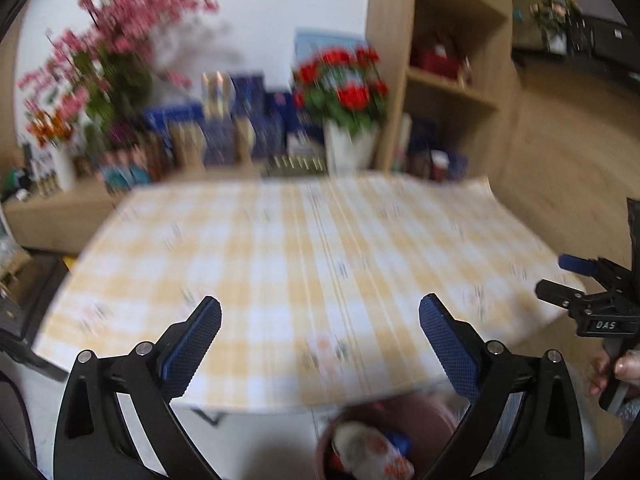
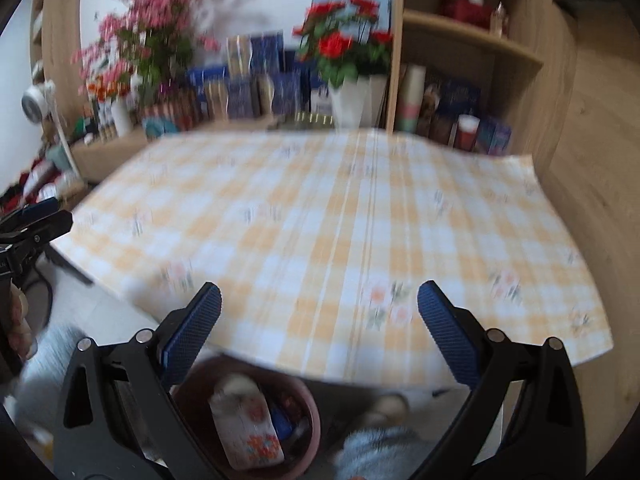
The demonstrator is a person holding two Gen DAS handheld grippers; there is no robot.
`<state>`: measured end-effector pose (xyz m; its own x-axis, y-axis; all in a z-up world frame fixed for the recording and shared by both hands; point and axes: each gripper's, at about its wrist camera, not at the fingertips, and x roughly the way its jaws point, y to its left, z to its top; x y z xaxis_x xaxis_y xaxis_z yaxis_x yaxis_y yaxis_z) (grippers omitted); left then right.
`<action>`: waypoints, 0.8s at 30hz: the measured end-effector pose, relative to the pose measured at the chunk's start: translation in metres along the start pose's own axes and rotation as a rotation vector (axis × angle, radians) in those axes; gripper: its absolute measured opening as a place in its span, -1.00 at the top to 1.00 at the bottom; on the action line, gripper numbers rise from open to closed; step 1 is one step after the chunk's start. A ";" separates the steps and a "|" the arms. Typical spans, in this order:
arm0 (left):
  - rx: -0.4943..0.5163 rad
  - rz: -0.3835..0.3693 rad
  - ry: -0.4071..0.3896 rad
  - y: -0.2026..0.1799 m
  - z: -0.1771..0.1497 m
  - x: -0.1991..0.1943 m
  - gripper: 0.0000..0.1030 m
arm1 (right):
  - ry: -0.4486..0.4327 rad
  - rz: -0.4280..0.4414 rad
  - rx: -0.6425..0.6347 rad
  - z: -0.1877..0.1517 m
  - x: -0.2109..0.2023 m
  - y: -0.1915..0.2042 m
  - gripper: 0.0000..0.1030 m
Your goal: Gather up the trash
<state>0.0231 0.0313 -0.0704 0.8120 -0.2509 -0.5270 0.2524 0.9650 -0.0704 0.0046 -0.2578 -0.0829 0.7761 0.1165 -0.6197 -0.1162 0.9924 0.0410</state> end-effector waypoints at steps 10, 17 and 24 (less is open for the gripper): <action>0.109 0.200 -0.170 -0.016 0.064 -0.050 -0.88 | -0.071 0.015 0.024 0.059 -0.036 0.002 -0.89; 0.127 0.218 -0.102 -0.023 0.068 -0.039 -0.88 | -0.050 0.017 0.023 0.058 -0.036 0.010 -0.88; 0.148 0.231 -0.102 -0.031 0.064 -0.039 -0.88 | -0.055 0.023 0.054 0.056 -0.037 0.009 -0.88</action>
<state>0.0176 0.0057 0.0065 0.9039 -0.0394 -0.4259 0.1227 0.9777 0.1701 0.0096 -0.2510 -0.0161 0.8065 0.1401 -0.5745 -0.1021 0.9899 0.0980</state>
